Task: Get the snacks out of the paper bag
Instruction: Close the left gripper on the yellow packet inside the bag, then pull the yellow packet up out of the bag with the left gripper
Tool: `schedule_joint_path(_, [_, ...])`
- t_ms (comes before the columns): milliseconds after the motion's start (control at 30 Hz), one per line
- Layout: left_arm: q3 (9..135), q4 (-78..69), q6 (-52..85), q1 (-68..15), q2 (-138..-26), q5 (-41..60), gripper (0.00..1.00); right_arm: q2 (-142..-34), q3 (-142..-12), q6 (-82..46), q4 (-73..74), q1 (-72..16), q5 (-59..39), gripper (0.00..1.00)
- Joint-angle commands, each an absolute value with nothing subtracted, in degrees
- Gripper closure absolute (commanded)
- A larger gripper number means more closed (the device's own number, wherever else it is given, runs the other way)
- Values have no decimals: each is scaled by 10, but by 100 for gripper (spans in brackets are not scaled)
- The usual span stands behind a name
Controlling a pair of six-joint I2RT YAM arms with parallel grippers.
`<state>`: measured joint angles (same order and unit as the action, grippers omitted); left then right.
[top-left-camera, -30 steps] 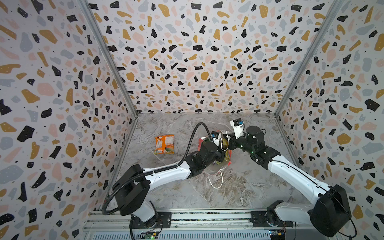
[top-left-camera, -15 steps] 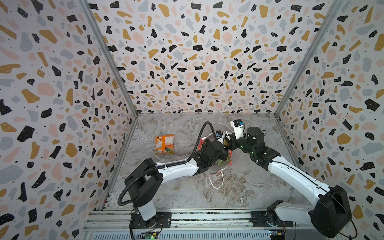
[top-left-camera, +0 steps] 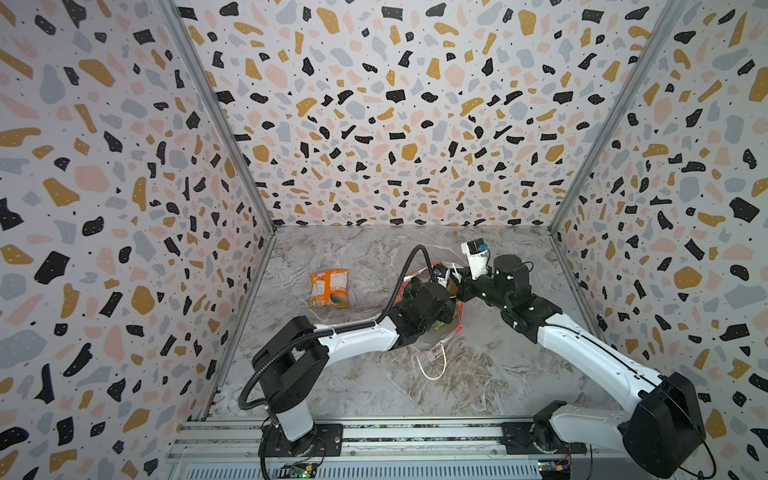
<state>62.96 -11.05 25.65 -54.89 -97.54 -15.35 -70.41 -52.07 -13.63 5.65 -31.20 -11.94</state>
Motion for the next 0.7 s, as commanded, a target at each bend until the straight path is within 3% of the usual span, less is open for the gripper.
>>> schedule_joint_path(0, [641, -101, 238, -548, -936, -166, 96, -671, -543, -139, 104, -316, -120, 100])
schedule_joint_path(667, [594, -22, 152, -548, -753, -124, 91, -696, -580, -192, 69, -286, -87, 100])
